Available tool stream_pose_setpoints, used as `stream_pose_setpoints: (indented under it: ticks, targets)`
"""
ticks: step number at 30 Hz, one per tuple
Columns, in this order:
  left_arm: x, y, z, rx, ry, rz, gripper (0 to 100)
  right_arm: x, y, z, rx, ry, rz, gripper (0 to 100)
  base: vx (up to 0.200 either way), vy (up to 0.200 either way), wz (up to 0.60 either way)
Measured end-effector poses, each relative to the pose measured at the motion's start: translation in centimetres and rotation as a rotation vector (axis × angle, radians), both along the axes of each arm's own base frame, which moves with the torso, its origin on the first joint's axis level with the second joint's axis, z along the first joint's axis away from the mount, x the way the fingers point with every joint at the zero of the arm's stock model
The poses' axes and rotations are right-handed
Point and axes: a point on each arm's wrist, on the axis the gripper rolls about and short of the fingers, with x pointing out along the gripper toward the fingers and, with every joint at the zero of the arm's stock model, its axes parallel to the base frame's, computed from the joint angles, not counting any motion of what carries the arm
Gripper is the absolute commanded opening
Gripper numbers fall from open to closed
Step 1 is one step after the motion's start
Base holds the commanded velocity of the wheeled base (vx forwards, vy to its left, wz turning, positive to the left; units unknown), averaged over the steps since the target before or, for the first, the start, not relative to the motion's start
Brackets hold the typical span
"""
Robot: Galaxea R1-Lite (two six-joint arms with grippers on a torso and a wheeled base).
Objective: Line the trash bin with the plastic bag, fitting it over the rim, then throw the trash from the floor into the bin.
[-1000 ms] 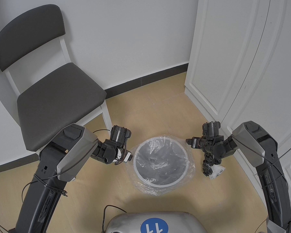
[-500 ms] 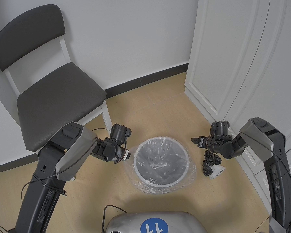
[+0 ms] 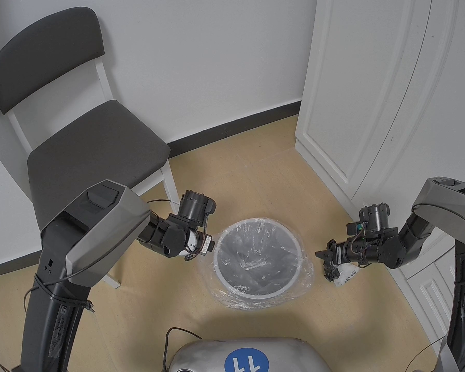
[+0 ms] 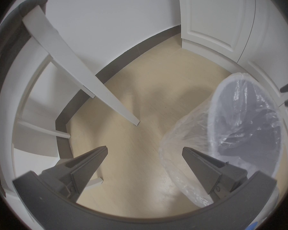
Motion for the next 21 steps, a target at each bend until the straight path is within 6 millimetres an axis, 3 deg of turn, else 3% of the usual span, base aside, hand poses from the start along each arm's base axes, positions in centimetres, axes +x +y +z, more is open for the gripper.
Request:
stream_pose_setpoints:
  ticks: [7, 17, 21]
  targets:
    - [-1.7, -0.1, 2.1, -0.036, -0.033, 0.005, 100, -1.7, -0.1, -1.5, -0.094, 0.000, 0.106, 100, 0.000, 0.000, 0.00]
    - [-3.7, -1.0, 4.8, -0.065, -0.095, -0.029, 100, 1.3, -1.3, -4.1, -0.094, 0.049, 0.142, 100, 0.000, 0.000, 0.00]
    - [-4.3, -1.5, 5.9, -0.061, -0.121, -0.029, 100, 2.9, -1.4, -4.1, -0.056, 0.048, 0.172, 100, 0.000, 0.000, 0.00]
